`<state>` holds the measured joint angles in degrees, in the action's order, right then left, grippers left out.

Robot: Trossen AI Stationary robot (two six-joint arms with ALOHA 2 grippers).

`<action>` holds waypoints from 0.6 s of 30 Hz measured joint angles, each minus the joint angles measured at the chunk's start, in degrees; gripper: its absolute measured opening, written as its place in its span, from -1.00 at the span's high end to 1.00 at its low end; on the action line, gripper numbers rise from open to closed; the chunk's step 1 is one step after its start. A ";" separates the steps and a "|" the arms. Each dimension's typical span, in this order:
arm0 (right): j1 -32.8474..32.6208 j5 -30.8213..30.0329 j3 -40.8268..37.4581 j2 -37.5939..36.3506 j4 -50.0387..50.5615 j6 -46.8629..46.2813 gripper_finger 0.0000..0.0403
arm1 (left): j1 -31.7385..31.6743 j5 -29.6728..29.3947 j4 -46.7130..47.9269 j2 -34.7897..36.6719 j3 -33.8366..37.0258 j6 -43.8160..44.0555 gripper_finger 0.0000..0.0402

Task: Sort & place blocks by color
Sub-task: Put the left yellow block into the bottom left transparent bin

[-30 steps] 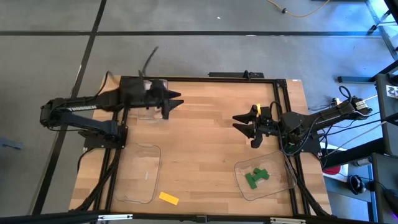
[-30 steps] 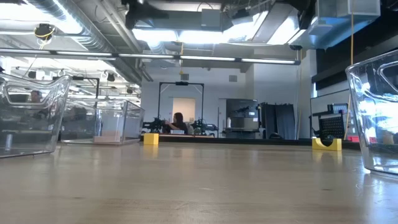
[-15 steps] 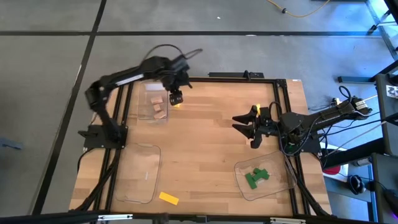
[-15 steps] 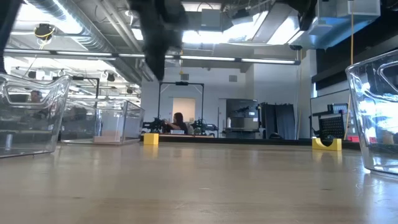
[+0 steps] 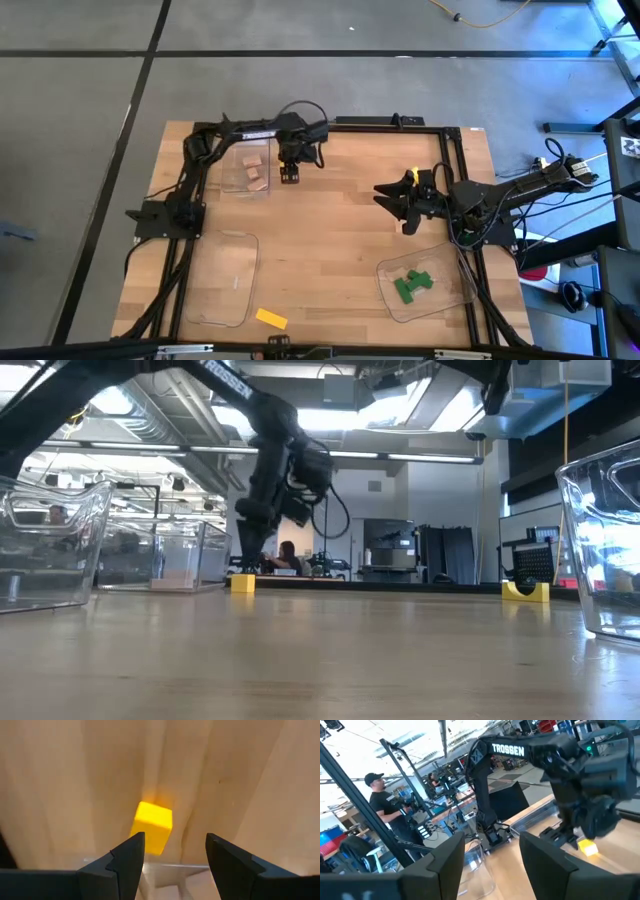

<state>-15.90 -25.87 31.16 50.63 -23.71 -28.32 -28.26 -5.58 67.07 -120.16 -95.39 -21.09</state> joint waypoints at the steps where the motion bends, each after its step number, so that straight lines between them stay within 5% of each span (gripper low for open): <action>1: 0.00 0.00 0.00 0.00 0.03 0.03 0.04 | 0.25 -0.72 -0.01 -0.65 0.00 -1.02 -0.01; 6: 0.01 0.00 0.00 0.00 0.04 -0.12 0.04 | 0.69 -5.61 -1.31 -2.33 0.00 -2.09 -0.01; 18: 0.04 -0.07 0.02 0.00 0.16 -0.15 0.04 | 0.14 -6.64 -3.15 -2.36 1.69 -9.40 -0.01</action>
<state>-15.86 -25.93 31.18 50.63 -23.56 -28.47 -28.12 -12.23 63.92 -122.52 -93.70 -30.49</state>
